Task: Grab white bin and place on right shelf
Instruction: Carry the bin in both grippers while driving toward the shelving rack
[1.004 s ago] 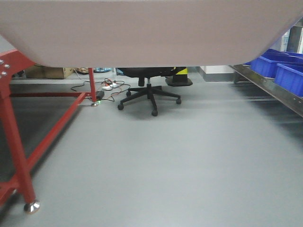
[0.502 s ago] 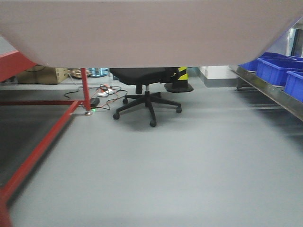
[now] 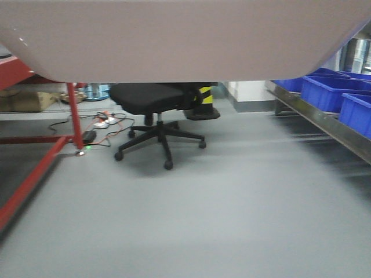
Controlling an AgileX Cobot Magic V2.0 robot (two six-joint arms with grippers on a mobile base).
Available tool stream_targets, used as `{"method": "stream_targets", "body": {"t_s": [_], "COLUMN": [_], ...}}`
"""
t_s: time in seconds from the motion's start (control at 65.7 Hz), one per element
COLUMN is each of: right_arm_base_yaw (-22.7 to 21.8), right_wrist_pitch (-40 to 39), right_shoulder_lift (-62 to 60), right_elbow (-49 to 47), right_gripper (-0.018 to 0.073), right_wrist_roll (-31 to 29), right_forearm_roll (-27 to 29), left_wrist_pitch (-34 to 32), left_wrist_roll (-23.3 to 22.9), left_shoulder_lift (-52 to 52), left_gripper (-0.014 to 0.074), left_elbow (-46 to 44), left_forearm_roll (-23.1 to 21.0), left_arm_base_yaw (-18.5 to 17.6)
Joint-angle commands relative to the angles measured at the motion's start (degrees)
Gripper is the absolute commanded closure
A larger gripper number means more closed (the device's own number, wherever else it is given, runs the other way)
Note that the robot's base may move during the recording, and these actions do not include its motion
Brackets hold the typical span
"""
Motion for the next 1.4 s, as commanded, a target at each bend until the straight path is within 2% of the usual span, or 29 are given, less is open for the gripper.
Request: {"method": "stream_targets", "body": {"t_s": [0.0, 1.384], "right_arm_base_yaw": [1.20, 1.20], "right_wrist_pitch": [5.99, 6.05], "right_shoulder_lift": [-0.67, -0.67], "right_elbow": [-1.87, -1.87], "right_gripper": [0.0224, 0.0224], "right_wrist_roll": [-0.73, -0.73], "right_forearm_roll": [12.62, 12.62], "left_wrist_pitch": [7.91, 7.78], "left_wrist_roll": [0.50, 0.50], "left_shoulder_lift": [-0.96, -0.96], "left_gripper": [0.0302, 0.0302], "left_elbow": [-2.28, -2.28], "left_forearm_roll": [-12.52, -12.52], "left_arm_base_yaw": [-1.55, -1.55]}}
